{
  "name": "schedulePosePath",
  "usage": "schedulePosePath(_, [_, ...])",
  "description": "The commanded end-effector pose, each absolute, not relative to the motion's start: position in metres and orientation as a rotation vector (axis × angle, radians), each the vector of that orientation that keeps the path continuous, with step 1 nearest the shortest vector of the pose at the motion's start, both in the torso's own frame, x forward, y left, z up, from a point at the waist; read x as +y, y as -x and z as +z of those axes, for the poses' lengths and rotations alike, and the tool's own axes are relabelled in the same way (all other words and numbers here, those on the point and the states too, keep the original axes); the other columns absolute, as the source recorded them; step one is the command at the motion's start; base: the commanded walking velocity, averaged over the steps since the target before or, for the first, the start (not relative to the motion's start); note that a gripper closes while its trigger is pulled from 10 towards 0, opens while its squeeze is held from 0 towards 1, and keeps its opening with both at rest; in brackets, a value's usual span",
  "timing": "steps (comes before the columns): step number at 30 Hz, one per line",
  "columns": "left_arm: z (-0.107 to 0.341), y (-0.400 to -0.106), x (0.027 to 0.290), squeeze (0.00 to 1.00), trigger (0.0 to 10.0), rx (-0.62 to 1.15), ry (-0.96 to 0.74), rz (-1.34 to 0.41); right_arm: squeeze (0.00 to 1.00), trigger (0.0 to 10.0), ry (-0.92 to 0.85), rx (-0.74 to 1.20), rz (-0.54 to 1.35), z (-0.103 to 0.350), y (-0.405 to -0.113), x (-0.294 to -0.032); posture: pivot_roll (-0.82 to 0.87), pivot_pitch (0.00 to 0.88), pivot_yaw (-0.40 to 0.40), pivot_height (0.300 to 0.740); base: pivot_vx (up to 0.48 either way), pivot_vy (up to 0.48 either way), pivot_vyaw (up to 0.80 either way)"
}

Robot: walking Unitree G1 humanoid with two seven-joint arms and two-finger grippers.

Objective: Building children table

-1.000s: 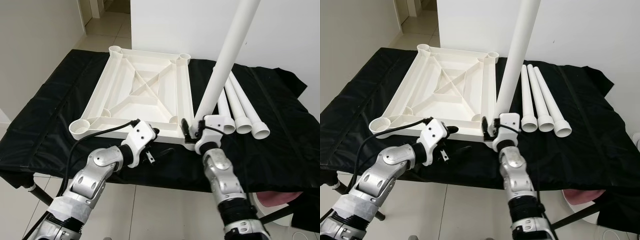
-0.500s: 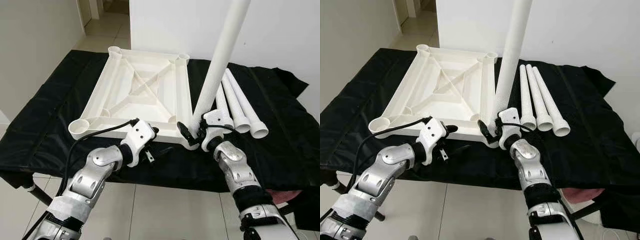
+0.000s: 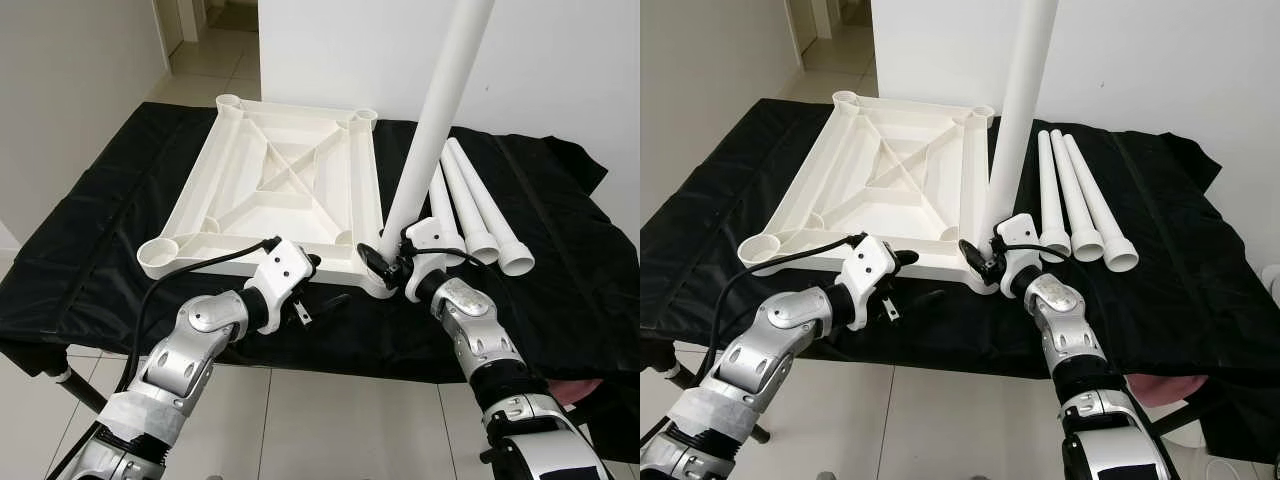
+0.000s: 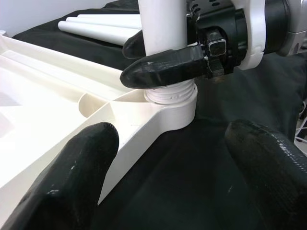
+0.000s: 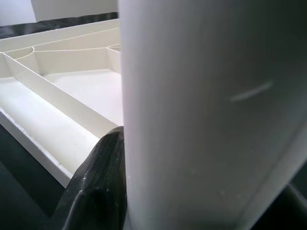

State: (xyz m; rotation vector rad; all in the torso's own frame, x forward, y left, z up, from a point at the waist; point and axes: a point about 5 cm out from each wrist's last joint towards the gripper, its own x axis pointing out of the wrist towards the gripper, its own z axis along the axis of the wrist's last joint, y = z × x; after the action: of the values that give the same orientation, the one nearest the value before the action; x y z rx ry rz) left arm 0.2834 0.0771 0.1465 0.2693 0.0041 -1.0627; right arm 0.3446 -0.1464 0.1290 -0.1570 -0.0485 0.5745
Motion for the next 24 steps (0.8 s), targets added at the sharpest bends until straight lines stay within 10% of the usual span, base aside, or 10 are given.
schedulePosePath(1, [0.141,-0.281,0.075,0.0,10.0,0.042,-0.242,-1.09,0.0,0.0,0.158,-0.02,0.547,0.122,-0.342,-0.154,-0.01,0.001,-0.026,0.74,0.0,0.0,0.0])
schedulePosePath(3, [0.141,-0.281,0.075,0.0,10.0,0.048,-0.234,-1.087,0.0,0.0,0.151,-0.02,0.533,0.121,-0.342,-0.155,-0.01,0.001,-0.026,0.74,0.0,0.0,0.0])
schedulePosePath(4, [0.141,-0.282,0.075,0.0,10.0,0.05,-0.228,-1.087,0.0,10.0,0.143,-0.018,0.517,0.121,-0.342,-0.155,-0.01,0.001,-0.028,0.74,0.0,0.0,0.0])
schedulePosePath(24, [0.147,-0.29,0.083,0.0,10.0,0.043,-0.178,-1.021,0.0,10.0,-0.037,0.014,-0.078,0.112,-0.333,-0.14,-0.01,0.0,-0.04,0.74,0.0,0.0,0.0])
